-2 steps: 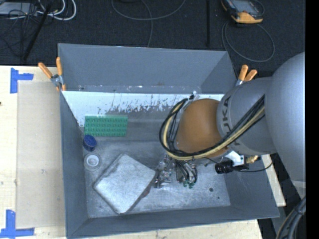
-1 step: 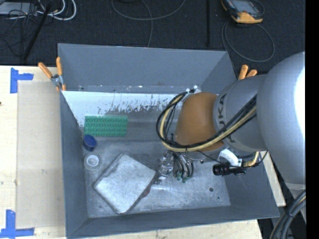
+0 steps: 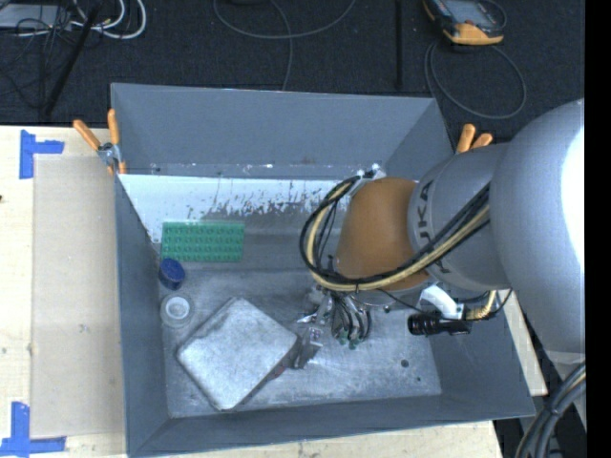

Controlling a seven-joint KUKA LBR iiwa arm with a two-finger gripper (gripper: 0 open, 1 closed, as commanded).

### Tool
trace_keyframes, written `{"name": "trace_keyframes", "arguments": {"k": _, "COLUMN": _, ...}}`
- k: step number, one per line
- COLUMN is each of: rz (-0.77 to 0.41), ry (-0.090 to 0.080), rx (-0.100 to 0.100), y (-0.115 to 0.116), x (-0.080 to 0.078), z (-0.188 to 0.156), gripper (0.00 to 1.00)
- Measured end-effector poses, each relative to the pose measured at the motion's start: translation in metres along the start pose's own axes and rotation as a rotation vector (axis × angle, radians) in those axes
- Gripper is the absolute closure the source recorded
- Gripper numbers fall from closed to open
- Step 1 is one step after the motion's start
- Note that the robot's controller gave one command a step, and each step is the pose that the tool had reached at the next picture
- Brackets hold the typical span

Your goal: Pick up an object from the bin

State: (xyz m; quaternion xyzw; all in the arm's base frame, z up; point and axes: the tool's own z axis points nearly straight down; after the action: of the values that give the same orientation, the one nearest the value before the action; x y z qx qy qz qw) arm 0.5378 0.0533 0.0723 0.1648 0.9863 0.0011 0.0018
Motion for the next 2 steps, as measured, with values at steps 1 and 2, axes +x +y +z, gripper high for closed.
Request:
{"name": "trace_keyframes", "arguments": {"k": 1, "rz": 0.001, "ry": 0.002, "rx": -0.002, "y": 0.0010, "x": -0.0002, "z": -0.0020, "gripper": 1.00}}
{"name": "trace_keyframes", "arguments": {"k": 2, "rz": 0.002, "ry": -0.001, "rx": 0.000, "y": -0.0003, "x": -0.0002, "z": 0.0003, "gripper": 0.00}}
